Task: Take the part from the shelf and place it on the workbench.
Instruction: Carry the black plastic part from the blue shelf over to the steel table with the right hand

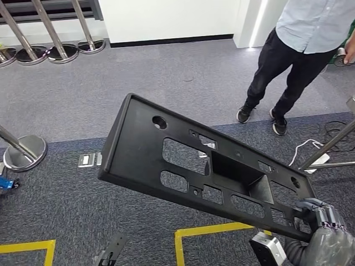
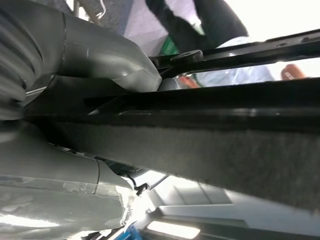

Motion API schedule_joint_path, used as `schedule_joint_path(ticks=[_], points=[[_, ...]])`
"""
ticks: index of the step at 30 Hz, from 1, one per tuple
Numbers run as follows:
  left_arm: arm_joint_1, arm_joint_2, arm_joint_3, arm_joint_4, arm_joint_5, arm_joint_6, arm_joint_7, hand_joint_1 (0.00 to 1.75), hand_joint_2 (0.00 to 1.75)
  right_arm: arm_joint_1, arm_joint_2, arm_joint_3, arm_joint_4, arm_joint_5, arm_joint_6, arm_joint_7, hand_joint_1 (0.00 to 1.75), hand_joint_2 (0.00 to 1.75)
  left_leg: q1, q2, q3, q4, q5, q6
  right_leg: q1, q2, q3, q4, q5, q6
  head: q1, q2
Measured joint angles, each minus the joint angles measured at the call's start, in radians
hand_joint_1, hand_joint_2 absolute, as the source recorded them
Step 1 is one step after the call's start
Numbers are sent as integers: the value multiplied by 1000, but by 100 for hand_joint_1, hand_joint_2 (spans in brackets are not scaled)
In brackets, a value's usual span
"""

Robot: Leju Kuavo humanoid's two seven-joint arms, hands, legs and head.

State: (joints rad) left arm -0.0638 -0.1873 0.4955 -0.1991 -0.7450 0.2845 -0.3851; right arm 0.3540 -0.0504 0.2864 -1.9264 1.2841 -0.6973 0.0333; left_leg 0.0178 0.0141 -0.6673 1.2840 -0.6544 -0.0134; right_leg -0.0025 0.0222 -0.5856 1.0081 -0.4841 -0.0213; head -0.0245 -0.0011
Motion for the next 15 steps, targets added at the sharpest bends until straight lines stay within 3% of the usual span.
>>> schedule_joint_path(ticks=[1, 2, 3, 5, 7, 9, 11, 12, 13, 15], points=[[2, 0, 0, 0, -1, 1, 1, 0, 175, 1, 0, 0, 0, 0, 0, 0, 175, 175, -1, -2, -14, 19, 6, 2, 1, 11, 1, 0, -1, -1, 0, 0], [2, 0, 0, 0, -2, 2, 1, 0, 175, 1, 0, 0, 1, 1, 0, 0, 175, 175, -1, -4, -10, 0, 30, 5, 2, 22, 3, 0, -1, 0, 0, 0], [2, 0, 0, 0, -4, 4, 1, 0, 175, 1, 0, 0, 1, 1, 0, 0, 175, 175, -1, -10, 11, -56, 70, 9, 2, 34, 6, 1, -2, 1, 0, 0], [3, 0, 0, 0, -6, 8, 2, 0, 175, 1, 1, -1, 1, 2, 0, 0, 175, 175, 2, -47, 65, -188, 136, 15, 2, 55, 8, 5, -6, 6, 1, 0], [3, 0, 0, 0, -6, 9, 4, 0, 175, 2, 1, -1, 1, 3, 0, 1, 175, 175, 1, -77, 89, -248, 153, 17, 0, 72, 2, 9, -7, 15, 1, 0], [1, 0, 0, 0, -6, 9, 5, 0, 175, 6, 2, -2, 1, 4, 0, 1, 175, 175, -1, -69, 91, -255, 154, 22, -5, 83, -3, 8, -7, 27, 0, 0], [-1, 0, 0, 0, -6, 9, 6, 0, 175, 8, 2, -2, 0, 4, 0, 1, 175, 175, 0, -53, 95, -261, 156, 33, -5, 53, -13, 33, -27, 38, 2, 0], [-2, -1, 0, 0, -6, 9, 5, 0, 175, 7, 2, -3, 0, 4, 0, 1, 175, 175, 2, -42, 97, -264, 157, 38, -4, 29, -31, 73, -52, 43, 3, 0], [-1, -1, 0, 0, -6, 8, 5, 0, 175, 7, 2, -3, 0, 5, 0, 1, 175, 175, 1, -32, 99, -265, 156, 41, -4, 6, -59, 133, -84, 47, 4, 0], [1, -1, 1, 0, -6, 8, 5, 0, 175, 7, 2, -3, 0, 5, 0, 1, 175, 175, 0, -11, 101, -265, 153, 44, -8, -8, -124, 267, -137, 56, 4, 0]])
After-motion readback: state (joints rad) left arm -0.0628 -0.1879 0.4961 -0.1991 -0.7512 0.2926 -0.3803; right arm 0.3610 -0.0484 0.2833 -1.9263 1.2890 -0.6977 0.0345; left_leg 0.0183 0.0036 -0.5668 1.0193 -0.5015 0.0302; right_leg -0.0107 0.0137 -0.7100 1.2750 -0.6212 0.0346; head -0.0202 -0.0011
